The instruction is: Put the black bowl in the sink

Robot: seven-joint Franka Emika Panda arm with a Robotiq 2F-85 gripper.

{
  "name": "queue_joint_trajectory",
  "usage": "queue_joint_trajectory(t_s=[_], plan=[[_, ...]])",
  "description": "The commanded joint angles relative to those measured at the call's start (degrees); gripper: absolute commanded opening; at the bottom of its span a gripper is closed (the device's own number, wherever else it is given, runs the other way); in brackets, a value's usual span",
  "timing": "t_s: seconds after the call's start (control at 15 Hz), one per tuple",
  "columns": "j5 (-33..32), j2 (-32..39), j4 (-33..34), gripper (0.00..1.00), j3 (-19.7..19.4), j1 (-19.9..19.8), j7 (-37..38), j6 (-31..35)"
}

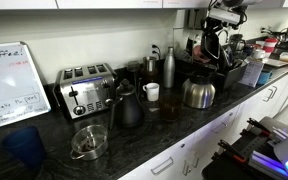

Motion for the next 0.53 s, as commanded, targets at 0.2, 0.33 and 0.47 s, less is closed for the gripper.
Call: queue_joint_trajectory(t_s=[0.2, 0.33, 0.47], plan=[[-11.4, 0.0, -0.4, 0.02, 3.6, -8.2, 15.2, 10.5], [-18.1, -0.8, -0.5, 0.02, 4.6, -11.0, 22.4, 11.0], [-25.7, -1.6, -0.3, 0.02, 6.0, -14.6, 30.3, 10.9]])
